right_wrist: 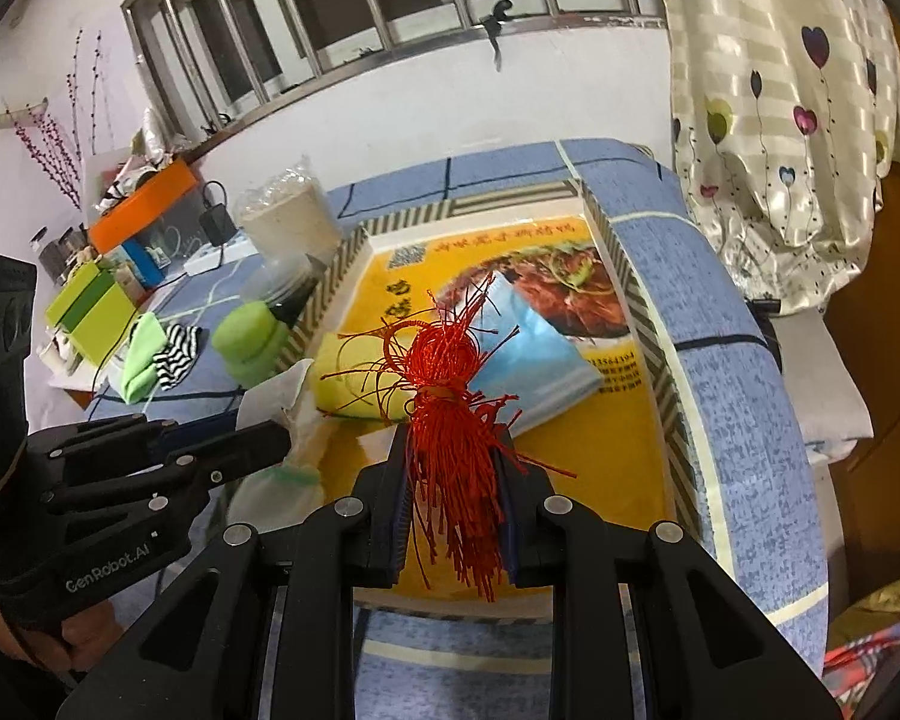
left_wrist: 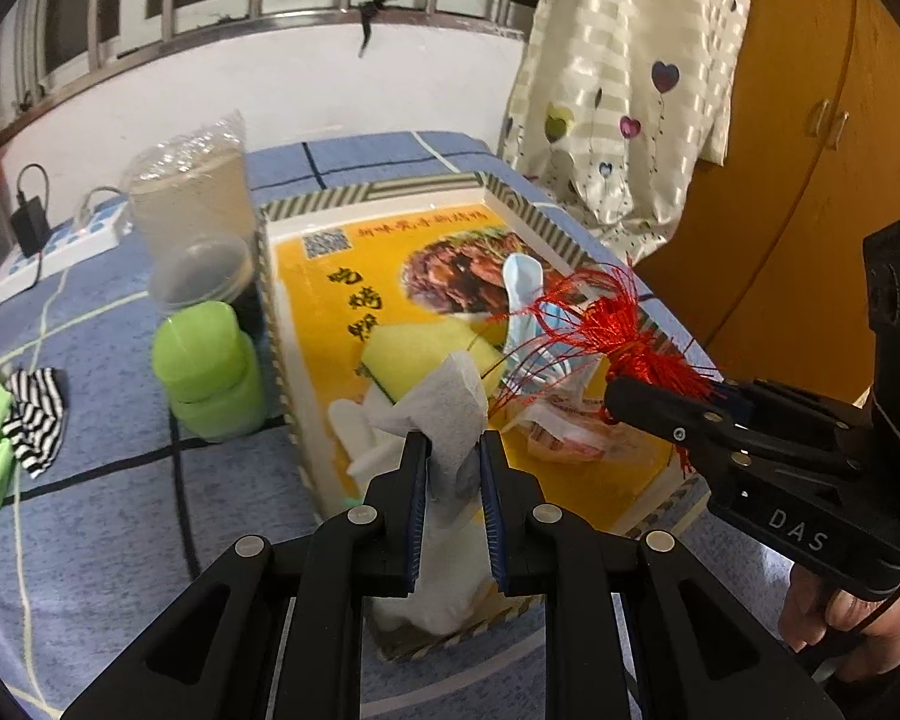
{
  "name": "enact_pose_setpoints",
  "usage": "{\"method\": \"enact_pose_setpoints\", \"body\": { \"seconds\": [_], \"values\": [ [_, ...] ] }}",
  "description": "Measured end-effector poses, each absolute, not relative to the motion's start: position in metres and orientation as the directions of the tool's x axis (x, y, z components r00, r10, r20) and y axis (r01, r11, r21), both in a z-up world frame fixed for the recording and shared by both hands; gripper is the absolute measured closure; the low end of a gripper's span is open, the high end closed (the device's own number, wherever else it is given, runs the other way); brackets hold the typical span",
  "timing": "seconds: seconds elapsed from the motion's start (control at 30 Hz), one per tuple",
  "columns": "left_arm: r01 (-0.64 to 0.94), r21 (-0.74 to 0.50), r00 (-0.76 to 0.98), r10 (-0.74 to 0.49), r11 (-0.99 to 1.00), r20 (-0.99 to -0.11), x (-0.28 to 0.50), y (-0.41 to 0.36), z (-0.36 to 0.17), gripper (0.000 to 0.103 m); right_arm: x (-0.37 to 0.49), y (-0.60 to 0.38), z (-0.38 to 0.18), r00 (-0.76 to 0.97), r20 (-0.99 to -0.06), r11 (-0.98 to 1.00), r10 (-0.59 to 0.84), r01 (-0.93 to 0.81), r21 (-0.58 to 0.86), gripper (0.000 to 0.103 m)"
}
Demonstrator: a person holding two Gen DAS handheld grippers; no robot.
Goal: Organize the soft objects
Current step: 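Lower the wipe into the tray and open the left tool while the right tool releases the tassel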
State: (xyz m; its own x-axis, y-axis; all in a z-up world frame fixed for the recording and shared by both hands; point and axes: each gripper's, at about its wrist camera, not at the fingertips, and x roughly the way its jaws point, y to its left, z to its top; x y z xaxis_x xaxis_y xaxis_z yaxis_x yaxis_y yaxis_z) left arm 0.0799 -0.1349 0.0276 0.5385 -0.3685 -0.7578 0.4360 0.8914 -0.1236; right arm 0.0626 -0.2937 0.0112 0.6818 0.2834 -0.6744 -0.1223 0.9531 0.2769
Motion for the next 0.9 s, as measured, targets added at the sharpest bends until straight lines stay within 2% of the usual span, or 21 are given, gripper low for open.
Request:
{"method": "enact_pose_setpoints", "body": {
  "seconds": [0.43,0.5,0.57,0.6,0.9],
  "values": [
    [0.451,-0.153,0.483,-0.385,0.879,-0.787,0.100,-0.154,0.009,0.087,0.077,-0.314,-0.006,0.661,-0.713,0.961,0.234,-0.046,0.273,0.078],
    [0.456,-0.163,0.473,-0.393,0.875,-0.788,0.100,-0.155,0.008,0.084,0.077,-0.314,-0.006,0.660,-0.718,0.964,0.222,-0.040,0.262,0.074],
    [0.460,-0.167,0.468,-0.398,0.872,-0.789,0.100,-0.156,0.009,0.083,0.075,-0.315,-0.004,0.671,-0.711,0.967,0.210,-0.037,0.250,0.057],
    [0.463,-0.164,0.471,-0.398,0.871,-0.788,0.100,-0.157,0.009,0.082,0.074,-0.315,-0.002,0.677,-0.705,0.967,0.211,-0.040,0.250,0.055],
    [0.469,-0.157,0.500,-0.408,0.869,-0.764,0.090,-0.154,0.021,0.079,0.065,-0.306,0.012,0.705,-0.680,0.973,0.202,-0.068,0.218,0.054]
  ]
}}
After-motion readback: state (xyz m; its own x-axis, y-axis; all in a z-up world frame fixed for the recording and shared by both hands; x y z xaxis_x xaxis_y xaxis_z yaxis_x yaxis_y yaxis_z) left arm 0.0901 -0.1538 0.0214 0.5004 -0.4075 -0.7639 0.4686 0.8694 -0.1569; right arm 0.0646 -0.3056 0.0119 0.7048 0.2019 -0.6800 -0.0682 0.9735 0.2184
